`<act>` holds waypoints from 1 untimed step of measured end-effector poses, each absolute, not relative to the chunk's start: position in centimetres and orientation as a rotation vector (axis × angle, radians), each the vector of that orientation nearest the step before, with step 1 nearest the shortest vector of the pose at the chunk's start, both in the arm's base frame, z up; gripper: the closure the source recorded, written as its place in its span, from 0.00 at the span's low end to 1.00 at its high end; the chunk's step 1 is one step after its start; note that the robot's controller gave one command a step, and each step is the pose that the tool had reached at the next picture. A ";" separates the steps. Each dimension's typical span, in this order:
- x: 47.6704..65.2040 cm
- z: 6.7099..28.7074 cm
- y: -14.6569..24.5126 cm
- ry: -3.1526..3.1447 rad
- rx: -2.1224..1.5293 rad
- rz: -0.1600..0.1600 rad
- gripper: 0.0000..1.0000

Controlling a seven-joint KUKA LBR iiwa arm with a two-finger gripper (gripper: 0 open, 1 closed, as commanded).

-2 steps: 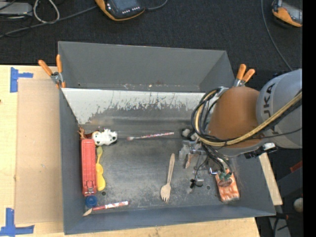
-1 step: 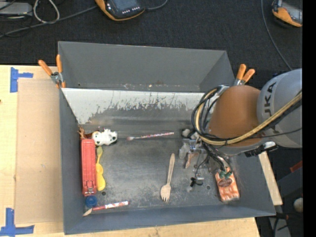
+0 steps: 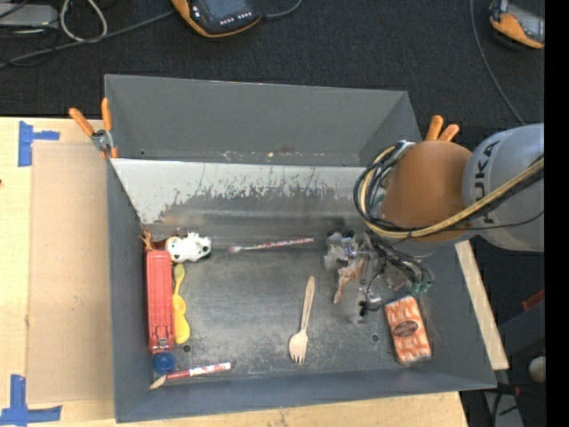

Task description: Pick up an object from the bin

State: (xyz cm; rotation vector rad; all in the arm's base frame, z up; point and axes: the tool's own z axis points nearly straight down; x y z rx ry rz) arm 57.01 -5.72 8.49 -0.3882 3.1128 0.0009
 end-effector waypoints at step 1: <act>58.3 6.9 -5.4 3.055 -0.733 0.002 0.00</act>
Offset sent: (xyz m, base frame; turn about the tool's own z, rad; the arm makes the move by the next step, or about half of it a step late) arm -0.0303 0.0570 -0.0149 -0.3522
